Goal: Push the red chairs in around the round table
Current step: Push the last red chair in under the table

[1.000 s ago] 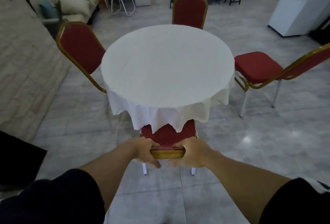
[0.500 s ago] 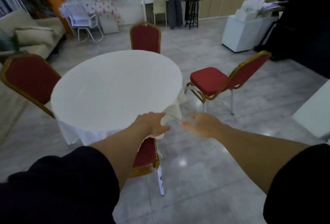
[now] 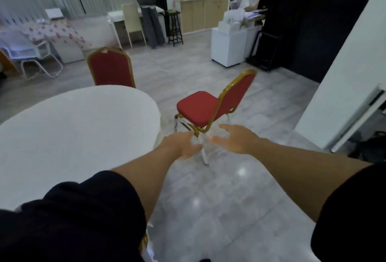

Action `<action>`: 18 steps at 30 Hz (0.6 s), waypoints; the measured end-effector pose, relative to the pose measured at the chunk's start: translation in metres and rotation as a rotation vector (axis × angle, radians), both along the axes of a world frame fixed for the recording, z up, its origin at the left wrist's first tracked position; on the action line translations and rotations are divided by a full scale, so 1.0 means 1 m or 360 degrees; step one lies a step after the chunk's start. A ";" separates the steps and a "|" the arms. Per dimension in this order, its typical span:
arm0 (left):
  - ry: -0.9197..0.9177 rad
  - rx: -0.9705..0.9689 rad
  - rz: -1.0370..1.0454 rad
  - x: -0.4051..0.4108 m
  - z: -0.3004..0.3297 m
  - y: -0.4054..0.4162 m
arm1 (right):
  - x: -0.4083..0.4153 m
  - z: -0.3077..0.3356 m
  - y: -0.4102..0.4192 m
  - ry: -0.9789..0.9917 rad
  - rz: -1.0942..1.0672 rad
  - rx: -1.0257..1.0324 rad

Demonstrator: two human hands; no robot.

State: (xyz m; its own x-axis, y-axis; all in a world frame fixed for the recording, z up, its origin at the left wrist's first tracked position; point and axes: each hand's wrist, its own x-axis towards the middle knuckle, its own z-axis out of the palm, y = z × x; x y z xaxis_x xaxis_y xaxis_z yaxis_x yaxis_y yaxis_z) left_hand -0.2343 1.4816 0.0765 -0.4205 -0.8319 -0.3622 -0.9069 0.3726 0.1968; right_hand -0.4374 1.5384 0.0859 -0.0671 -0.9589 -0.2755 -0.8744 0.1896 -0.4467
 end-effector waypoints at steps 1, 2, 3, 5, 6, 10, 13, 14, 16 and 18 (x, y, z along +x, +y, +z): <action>-0.0004 0.0010 -0.0022 -0.014 0.000 -0.013 | -0.014 0.001 -0.008 0.0020 -0.0017 0.0023; 0.0000 0.0020 -0.0034 -0.026 0.001 -0.026 | -0.028 0.000 -0.015 0.0045 -0.0041 0.0044; 0.0027 0.0010 -0.0058 -0.044 0.004 -0.042 | -0.044 0.003 -0.024 0.0063 -0.0078 0.0054; 0.0097 -0.0011 -0.0102 -0.081 0.009 -0.073 | -0.081 0.006 -0.042 0.0054 -0.0207 -0.0005; 0.0134 -0.0017 -0.0119 -0.093 0.011 -0.083 | -0.095 0.009 -0.048 0.0059 -0.0236 -0.0046; 0.0087 0.0001 -0.0222 -0.148 0.010 -0.124 | -0.154 0.010 -0.072 0.0083 -0.0290 -0.0032; 0.0078 0.0016 -0.0180 -0.183 0.009 -0.152 | -0.195 0.010 -0.093 0.0082 -0.0334 -0.0048; 0.0071 0.0017 -0.0179 -0.196 0.008 -0.162 | -0.209 0.007 -0.101 0.0095 -0.0329 -0.0037; 0.0068 -0.0007 -0.0181 -0.229 0.005 -0.184 | -0.247 0.003 -0.120 0.0113 -0.0317 -0.0025; 0.0090 -0.0056 -0.0152 -0.258 0.006 -0.200 | -0.279 0.002 -0.140 0.0111 -0.0300 -0.0026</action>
